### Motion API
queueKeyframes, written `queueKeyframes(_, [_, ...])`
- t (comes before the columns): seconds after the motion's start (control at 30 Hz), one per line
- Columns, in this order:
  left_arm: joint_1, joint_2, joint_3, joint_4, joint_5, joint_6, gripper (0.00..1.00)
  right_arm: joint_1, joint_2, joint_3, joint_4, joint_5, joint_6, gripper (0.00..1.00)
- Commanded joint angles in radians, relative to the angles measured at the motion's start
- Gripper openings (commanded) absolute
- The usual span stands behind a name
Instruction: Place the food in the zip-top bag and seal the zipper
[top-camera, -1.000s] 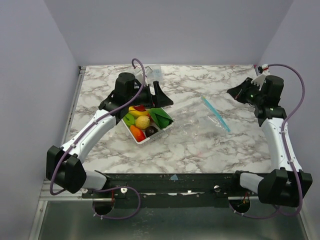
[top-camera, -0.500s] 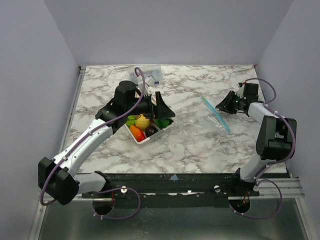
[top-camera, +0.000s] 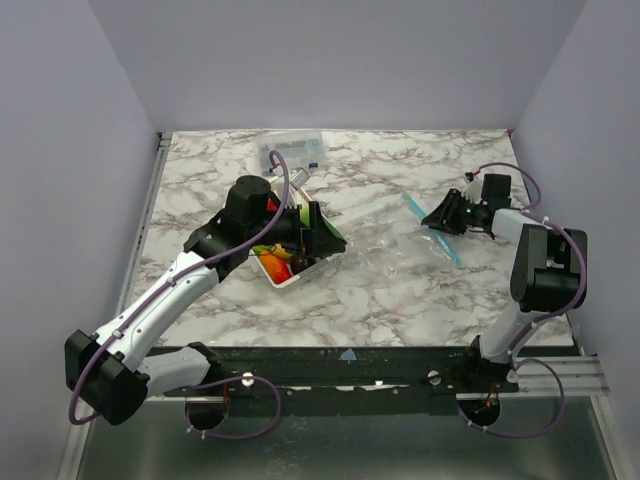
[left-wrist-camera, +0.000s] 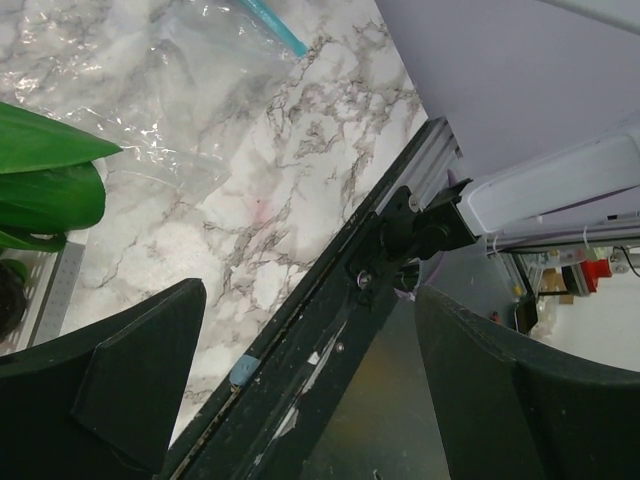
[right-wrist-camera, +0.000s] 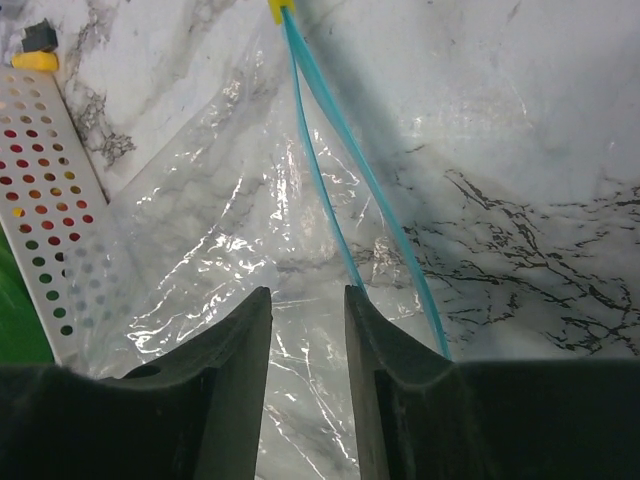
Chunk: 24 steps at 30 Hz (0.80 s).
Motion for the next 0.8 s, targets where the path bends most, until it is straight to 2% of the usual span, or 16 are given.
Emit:
queueKeyframes(0.0, [-0.022,-0.002,0.008,-0.012,-0.027,0.02,0.88,-0.004,-0.005,-0.019,0.026,-0.015,-0.024,0.4])
queueKeyframes(0.23, [-0.038,0.001,0.025,-0.028,-0.044,0.026,0.88,-0.008,-0.083,-0.014,0.011,0.149,-0.023,0.51])
queueKeyframes(0.37, [-0.044,0.012,0.031,-0.035,-0.045,0.028,0.88,-0.016,-0.033,0.002,0.006,0.129,-0.037,0.51])
queueKeyframes(0.77, [-0.054,0.019,0.033,-0.043,-0.047,0.032,0.88,-0.014,0.051,-0.018,0.08,-0.133,-0.017,0.23])
